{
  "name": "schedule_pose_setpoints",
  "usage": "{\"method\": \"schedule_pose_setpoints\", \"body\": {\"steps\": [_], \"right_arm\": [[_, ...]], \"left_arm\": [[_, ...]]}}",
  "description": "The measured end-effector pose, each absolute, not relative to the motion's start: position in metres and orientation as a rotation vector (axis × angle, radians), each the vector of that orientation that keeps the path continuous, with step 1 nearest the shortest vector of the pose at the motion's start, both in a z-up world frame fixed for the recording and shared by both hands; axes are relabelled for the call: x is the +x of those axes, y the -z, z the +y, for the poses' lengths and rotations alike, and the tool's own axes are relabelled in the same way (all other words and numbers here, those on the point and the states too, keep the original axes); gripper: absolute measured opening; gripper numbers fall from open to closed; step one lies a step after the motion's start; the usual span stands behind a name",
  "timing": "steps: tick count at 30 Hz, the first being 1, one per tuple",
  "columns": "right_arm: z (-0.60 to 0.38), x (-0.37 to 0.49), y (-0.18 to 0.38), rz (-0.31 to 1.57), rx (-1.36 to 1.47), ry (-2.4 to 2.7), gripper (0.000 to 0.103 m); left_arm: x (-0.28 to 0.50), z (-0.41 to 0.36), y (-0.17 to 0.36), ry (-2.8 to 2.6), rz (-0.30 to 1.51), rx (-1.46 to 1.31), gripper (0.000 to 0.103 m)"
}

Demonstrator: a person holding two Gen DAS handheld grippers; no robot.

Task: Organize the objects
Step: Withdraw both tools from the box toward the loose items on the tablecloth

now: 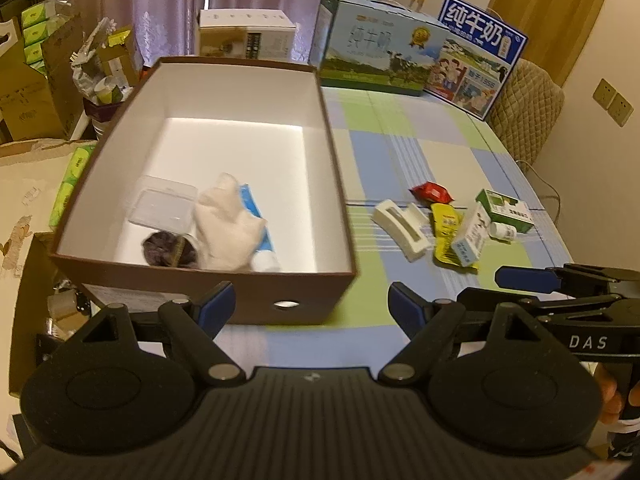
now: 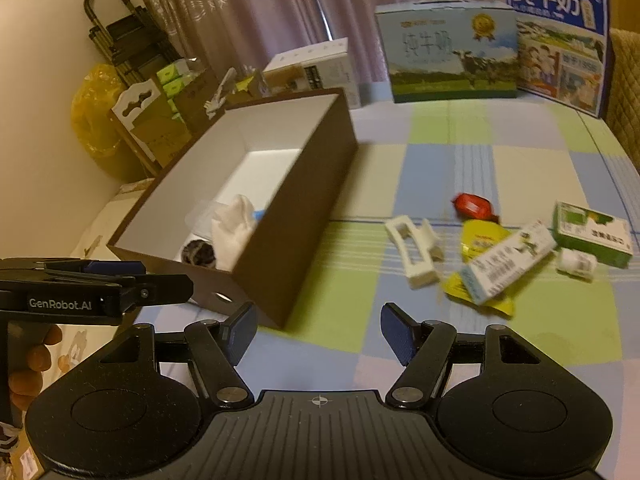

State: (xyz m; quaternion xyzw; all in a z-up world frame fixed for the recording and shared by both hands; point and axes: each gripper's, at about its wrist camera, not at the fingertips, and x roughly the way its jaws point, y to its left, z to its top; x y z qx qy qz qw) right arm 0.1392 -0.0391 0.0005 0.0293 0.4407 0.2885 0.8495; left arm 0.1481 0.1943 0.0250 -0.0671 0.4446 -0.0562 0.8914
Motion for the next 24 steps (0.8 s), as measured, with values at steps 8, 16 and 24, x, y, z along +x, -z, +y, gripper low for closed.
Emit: {"method": "schedule_pose_setpoints", "body": {"steps": [8, 16, 24], "right_arm": [[-0.086, 0.145, 0.001, 0.953, 0.068, -0.587, 0.065], [-0.124, 0.154, 0.006, 0.982, 0.085, -0.558, 0.065], [-0.155, 0.166, 0.015, 0.997, 0.115, -0.513, 0.065]], "left_arm": [[0.148, 0.146, -0.023, 0.127, 0.939, -0.136, 0.081], [0.151, 0.105, -0.017, 0.133, 0.955, -0.128, 0.081], [0.161, 0.069, -0.007, 0.156, 0.977, -0.111, 0.081]]}}
